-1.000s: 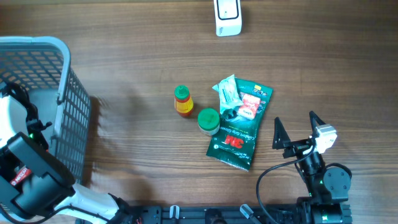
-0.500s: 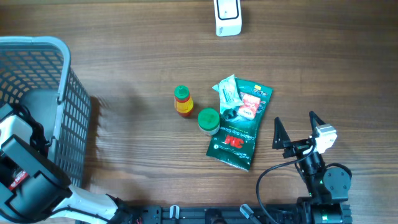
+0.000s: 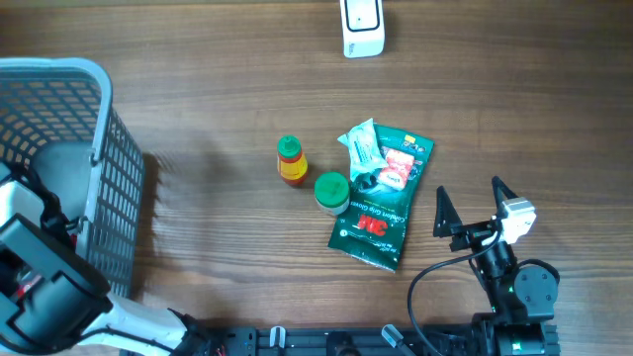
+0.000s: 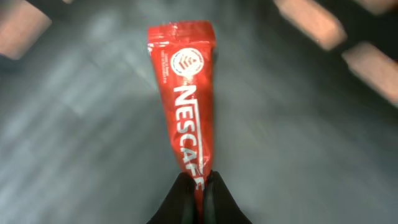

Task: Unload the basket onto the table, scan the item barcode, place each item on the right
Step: 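Reach the left gripper into the basket and grasp the red Nescafe stick, then carry the Nescafe stick forward and drop it right of the packets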

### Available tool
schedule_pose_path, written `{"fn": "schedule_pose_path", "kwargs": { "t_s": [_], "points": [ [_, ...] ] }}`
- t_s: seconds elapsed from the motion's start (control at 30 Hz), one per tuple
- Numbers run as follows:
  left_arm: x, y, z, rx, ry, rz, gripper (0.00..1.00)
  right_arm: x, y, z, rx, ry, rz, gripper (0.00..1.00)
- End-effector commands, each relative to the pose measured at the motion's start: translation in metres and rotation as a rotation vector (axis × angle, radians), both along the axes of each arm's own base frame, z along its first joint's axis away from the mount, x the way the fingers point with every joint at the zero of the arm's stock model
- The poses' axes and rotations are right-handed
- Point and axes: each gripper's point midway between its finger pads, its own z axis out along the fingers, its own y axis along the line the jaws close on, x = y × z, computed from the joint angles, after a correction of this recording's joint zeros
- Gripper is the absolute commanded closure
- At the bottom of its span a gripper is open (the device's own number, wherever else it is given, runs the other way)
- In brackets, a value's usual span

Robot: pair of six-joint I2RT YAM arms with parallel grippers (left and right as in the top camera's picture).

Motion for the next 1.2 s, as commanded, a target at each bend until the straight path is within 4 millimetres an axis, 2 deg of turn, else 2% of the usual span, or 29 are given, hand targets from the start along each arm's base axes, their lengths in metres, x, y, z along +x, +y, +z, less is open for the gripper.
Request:
{"fn": "schedule_pose_path", "kwargs": {
  "t_s": [0.0,0.03,0.07,0.17,0.2,0.27,0.3,0.33,0.37,0.4,0.47,0.5,0.57,0.63,0.67,0.73,0.77,0.8,0.87,1.0,1.07,1.1,1.17],
  "points": [
    [0.065,-0.002,0.052,-0.054,-0.315,-0.196,0.96,0.0,0.0,0.001,-0.011,-0.009,-0.003,0.0],
    [0.081,-0.001,0.081,-0.026,-0.405,-0.262,0.96,0.0,0.0,0.001,-0.011,-0.009,-0.003,0.0],
    [0.088,-0.002,0.097,-0.011,-0.453,-0.294,0.96,0.0,0.0,0.001,-0.01,-0.009,-0.003,0.0],
    [0.116,-0.014,0.162,0.064,-0.674,-0.445,0.96,0.0,0.0,0.001,-0.01,-0.009,-0.003,0.0],
    [0.127,-0.024,0.185,0.079,-0.772,-0.513,0.96,0.0,0.0,0.001,-0.01,-0.009,-0.003,0.0],
    [0.161,-0.064,0.256,0.11,-1.058,-0.792,0.96,0.0,0.0,0.001,-0.01,-0.009,-0.003,0.0],
    [0.169,-0.082,0.28,0.124,-1.143,-0.898,0.96,0.0,0.0,0.001,-0.01,-0.009,-0.003,0.0],
    [0.181,-0.126,0.327,0.175,-1.272,-1.138,0.96,0.0,0.0,0.001,-0.01,-0.009,-0.003,0.0],
    [0.185,-0.156,0.35,0.219,-1.31,-1.283,0.96,0.0,0.0,0.001,-0.01,-0.009,-0.003,0.0],
    [0.187,-0.195,0.37,0.27,-1.329,-1.447,0.96,0.0,0.0,0.001,-0.01,-0.009,-0.003,0.0],
    [0.186,-0.266,0.392,0.346,-1.337,-1.729,0.96,0.0,0.0,0.001,-0.01,-0.009,-0.003,0.0],
    [0.185,-0.3,0.395,0.366,-1.331,-1.84,0.96,0.0,0.0,0.001,-0.01,-0.009,-0.003,0.0],
    [0.177,-0.381,0.389,0.351,-1.32,-2.12,0.96,0.0,0.0,0.001,-0.01,-0.009,-0.003,0.0],
    [0.169,-0.438,0.373,0.304,-1.287,-2.3,0.96,0.0,0.0,0.001,-0.01,-0.009,-0.003,0.0],
    [0.167,-0.474,0.356,0.273,-1.243,-2.398,0.96,0.0,0.0,0.001,-0.011,-0.009,-0.003,0.0],
    [0.172,-0.521,0.314,0.182,-1.131,-2.488,0.96,0.0,0.0,0.001,-0.011,-0.009,-0.003,0.0],
    [0.173,-0.556,0.279,0.079,-1.064,-2.556,0.96,0.0,0.0,0.001,-0.011,-0.009,-0.003,0.0],
    [0.173,-0.581,0.252,0.004,-1.022,-2.603,0.96,0.0,0.0,0.001,-0.011,-0.009,-0.003,0.0],
    [0.175,-0.618,0.21,-0.082,-0.976,-2.663,0.96,0.0,0.0,0.001,-0.01,-0.009,-0.003,0.0],
    [0.173,-0.676,0.156,-0.212,-1.0,-2.663,0.96,0.0,0.0,0.001,-0.01,-0.009,-0.003,0.0],
    [0.169,-0.691,0.135,-0.242,-0.981,-2.688,0.96,0.0,0.0,0.001,-0.01,-0.009,-0.003,0.0],
    [0.163,-0.699,0.116,-0.277,-0.95,-2.702,0.96,0.0,0.0,0.001,-0.01,-0.009,-0.003,0.0],
    [0.16,-0.705,0.094,-0.329,-0.905,-2.676,0.96,0.0,0.0,0.001,-0.01,-0.009,-0.003,0.0]
  ]
}}
